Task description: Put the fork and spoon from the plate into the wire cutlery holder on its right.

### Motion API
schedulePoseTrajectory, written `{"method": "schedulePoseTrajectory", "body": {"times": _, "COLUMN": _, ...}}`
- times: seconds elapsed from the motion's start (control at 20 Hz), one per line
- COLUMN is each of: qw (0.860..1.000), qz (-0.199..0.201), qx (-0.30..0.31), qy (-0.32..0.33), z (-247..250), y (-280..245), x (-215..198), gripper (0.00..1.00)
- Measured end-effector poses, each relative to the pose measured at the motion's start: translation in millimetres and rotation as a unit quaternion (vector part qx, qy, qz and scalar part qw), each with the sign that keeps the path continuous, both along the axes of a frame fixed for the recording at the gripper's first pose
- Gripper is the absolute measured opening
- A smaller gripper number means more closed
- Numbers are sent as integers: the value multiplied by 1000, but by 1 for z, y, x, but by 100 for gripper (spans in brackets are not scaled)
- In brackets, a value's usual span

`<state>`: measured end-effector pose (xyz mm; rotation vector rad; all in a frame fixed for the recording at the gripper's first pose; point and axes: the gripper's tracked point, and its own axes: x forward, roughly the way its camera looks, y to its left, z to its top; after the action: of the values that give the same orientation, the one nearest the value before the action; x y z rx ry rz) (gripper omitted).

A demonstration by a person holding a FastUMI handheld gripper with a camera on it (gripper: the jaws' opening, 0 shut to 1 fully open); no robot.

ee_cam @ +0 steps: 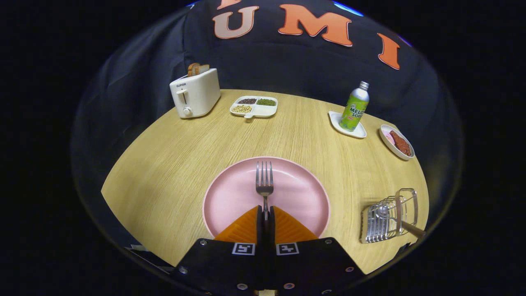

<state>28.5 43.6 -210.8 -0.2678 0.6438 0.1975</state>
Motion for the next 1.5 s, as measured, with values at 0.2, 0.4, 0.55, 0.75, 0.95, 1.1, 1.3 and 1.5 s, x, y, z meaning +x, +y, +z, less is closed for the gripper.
{"method": "schedulePoseTrajectory", "body": {"times": 0.2, "qw": 1000, "qz": -12, "qx": 1, "qy": 15, "z": 21, "y": -30, "x": -4, "gripper": 4}}
{"method": "schedulePoseTrajectory", "body": {"times": 0.4, "qw": 999, "qz": -32, "qx": -15, "qy": 33, "z": 37, "y": -69, "x": -12, "gripper": 4}}
{"method": "schedulePoseTrajectory", "body": {"times": 0.55, "qw": 997, "qz": -53, "qx": -24, "qy": 42, "z": 49, "y": -97, "x": -14, "gripper": 4}}
{"method": "schedulePoseTrajectory", "body": {"times": 0.75, "qw": 996, "qz": -66, "qx": -31, "qy": 58, "z": 64, "y": -126, "x": -22, "gripper": 4}}
{"method": "schedulePoseTrajectory", "body": {"times": 0.95, "qw": 993, "qz": -77, "qx": -47, "qy": 77, "z": 74, "y": -152, "x": -29, "gripper": 4}}
{"method": "schedulePoseTrajectory", "body": {"times": 1.1, "qw": 991, "qz": -85, "qx": -56, "qy": 91, "z": 80, "y": -169, "x": -35, "gripper": 4}}
{"method": "schedulePoseTrajectory", "body": {"times": 1.3, "qw": 985, "qz": -97, "qx": -67, "qy": 126, "z": 81, "y": -192, "x": -51, "gripper": 4}}
{"method": "schedulePoseTrajectory", "body": {"times": 1.5, "qw": 978, "qz": -101, "qx": -85, "qy": 161, "z": 82, "y": -211, "x": -57, "gripper": 4}}
